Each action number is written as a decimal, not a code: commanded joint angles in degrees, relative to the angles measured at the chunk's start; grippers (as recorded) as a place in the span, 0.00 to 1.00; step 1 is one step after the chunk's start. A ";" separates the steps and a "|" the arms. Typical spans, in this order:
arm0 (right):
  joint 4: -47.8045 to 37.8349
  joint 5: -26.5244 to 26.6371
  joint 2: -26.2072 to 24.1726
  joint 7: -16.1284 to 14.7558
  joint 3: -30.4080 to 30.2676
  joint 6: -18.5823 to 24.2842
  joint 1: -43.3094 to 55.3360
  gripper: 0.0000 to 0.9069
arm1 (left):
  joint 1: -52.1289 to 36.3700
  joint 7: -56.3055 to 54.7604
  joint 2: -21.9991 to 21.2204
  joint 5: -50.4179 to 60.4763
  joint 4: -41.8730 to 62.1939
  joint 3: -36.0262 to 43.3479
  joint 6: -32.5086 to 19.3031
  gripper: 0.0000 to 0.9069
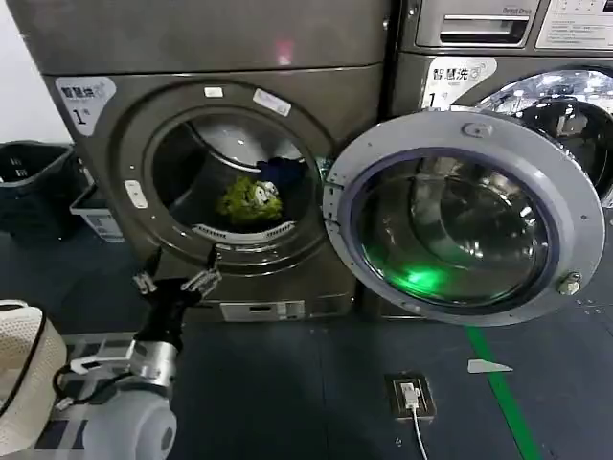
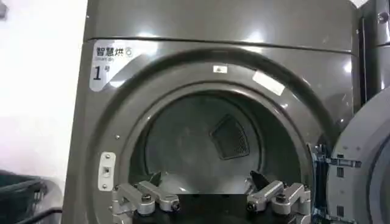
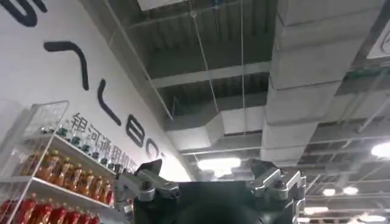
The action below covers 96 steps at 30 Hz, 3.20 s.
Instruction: Grasp the clothes from the dryer.
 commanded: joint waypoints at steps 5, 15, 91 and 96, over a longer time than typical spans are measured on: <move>-0.34 -0.10 0.00 -0.08 0.25 0.46 -0.26 1.00 | -0.12 0.10 0.12 0.42 0.89 1.29 0.05 1.00; -0.06 -0.11 -0.22 -0.11 0.08 0.79 -0.15 1.00 | -0.15 0.16 0.16 0.23 1.18 1.91 0.40 1.00; 0.84 4.85 0.56 0.30 2.01 3.62 -0.48 1.00 | -1.79 0.24 1.44 -1.65 3.34 1.51 1.55 1.00; 1.94 -1.47 0.51 -3.30 0.59 1.70 0.15 1.00 | -7.16 0.68 0.94 -1.78 10.27 2.43 0.01 1.00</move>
